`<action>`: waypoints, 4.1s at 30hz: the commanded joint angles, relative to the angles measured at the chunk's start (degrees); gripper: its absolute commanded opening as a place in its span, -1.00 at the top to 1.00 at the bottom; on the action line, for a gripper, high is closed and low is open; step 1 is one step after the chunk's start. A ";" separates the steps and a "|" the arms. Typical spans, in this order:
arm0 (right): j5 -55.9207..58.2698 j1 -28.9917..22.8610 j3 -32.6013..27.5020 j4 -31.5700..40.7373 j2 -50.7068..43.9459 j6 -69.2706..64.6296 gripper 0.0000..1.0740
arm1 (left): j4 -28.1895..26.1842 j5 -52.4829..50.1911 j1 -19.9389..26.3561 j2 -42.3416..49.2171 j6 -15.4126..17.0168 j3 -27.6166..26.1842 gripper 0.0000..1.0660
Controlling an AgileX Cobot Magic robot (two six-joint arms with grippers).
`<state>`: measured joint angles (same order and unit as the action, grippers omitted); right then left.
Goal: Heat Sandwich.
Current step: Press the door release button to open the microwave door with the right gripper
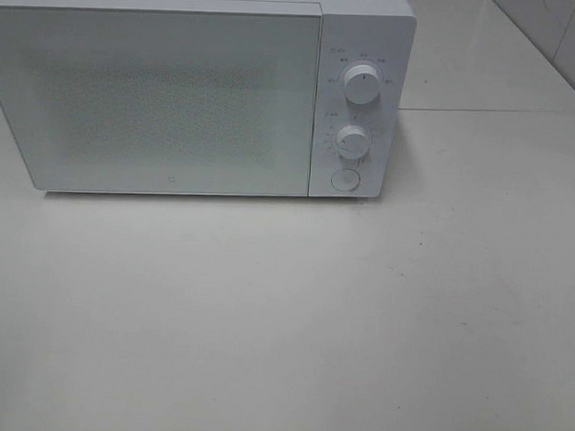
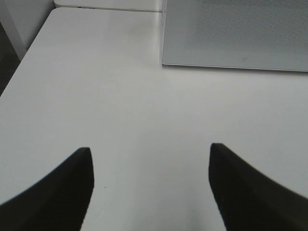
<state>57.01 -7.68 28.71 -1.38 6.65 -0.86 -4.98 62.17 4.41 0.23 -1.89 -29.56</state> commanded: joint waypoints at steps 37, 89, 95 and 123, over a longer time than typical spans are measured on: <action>0.23 0.29 -0.11 -0.23 -2.29 0.34 -0.10 | -0.17 -0.92 0.11 0.97 -0.06 0.06 -0.23; -31.00 0.29 0.74 -0.52 13.24 0.34 -0.10 | -0.17 -0.92 0.11 0.97 -0.06 0.06 -0.23; -42.63 0.29 0.74 -0.52 22.29 0.34 -0.10 | -0.17 -0.92 0.11 0.97 -0.06 0.06 -0.23; -79.76 0.17 -2.18 -0.46 56.21 -3.95 -0.10 | -0.17 -0.92 0.11 0.97 -0.06 0.06 -0.23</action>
<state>-20.17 -7.68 26.53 -1.43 61.59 -2.98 -4.98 62.17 4.41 0.23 -1.89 -29.56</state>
